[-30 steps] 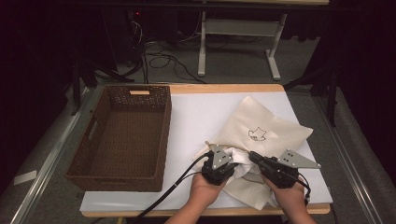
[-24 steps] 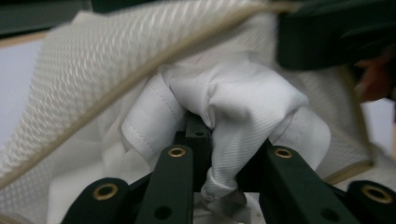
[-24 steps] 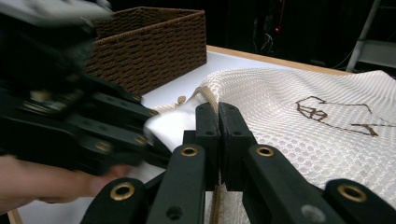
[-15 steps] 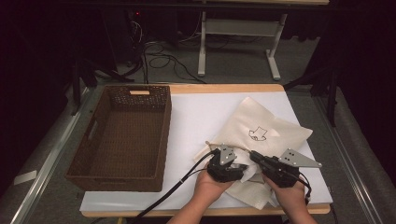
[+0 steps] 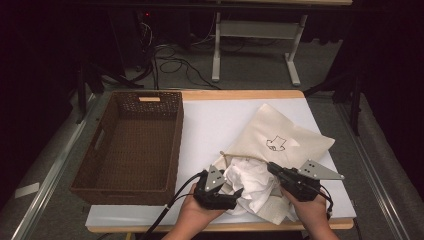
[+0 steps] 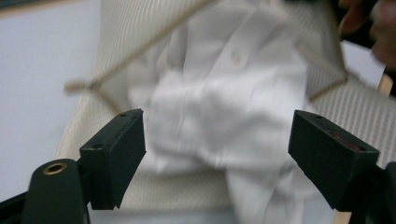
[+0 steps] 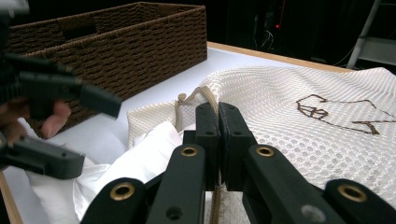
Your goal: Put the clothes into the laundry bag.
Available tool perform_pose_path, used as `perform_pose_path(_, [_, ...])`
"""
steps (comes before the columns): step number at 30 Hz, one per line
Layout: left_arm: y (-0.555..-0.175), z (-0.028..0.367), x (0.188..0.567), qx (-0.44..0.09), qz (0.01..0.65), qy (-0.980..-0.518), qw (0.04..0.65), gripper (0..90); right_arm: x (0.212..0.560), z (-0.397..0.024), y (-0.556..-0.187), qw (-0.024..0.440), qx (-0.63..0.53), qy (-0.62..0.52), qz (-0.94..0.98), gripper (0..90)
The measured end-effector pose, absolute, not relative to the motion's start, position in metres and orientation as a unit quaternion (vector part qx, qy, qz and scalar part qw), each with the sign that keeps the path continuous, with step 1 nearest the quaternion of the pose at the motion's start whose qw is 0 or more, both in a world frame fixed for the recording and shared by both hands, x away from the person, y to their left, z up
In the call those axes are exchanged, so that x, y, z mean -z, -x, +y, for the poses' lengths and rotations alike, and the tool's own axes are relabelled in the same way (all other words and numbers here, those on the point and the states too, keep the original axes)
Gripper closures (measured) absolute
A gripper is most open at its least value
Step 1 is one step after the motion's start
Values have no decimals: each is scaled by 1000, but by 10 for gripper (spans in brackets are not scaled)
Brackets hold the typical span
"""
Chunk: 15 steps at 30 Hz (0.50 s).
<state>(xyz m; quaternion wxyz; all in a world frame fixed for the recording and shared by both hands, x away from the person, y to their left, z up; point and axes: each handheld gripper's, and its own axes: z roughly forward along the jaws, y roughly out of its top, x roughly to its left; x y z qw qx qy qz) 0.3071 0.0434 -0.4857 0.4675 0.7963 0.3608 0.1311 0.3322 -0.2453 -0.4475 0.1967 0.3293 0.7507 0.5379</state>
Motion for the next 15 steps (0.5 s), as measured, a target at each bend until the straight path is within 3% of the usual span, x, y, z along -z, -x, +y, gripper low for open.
perform_pose_path(4, [-300, 52, 510, -98, 383, -810, 433, 182, 448, -245, -333, 197, -537, -327, 752, 892])
perform_pose_path(8, [-298, 45, 522, -80, 382, -823, 413, 268, 448, -244, -332, 198, -535, -327, 753, 892])
perform_pose_path(13, [-295, 43, 518, -83, 377, -824, 415, 667, 448, -246, -332, 198, -536, -329, 752, 892])
perform_pose_path(15, [-295, 44, 517, -80, 372, -823, 421, 781, 448, -246, -332, 198, -536, -328, 752, 892])
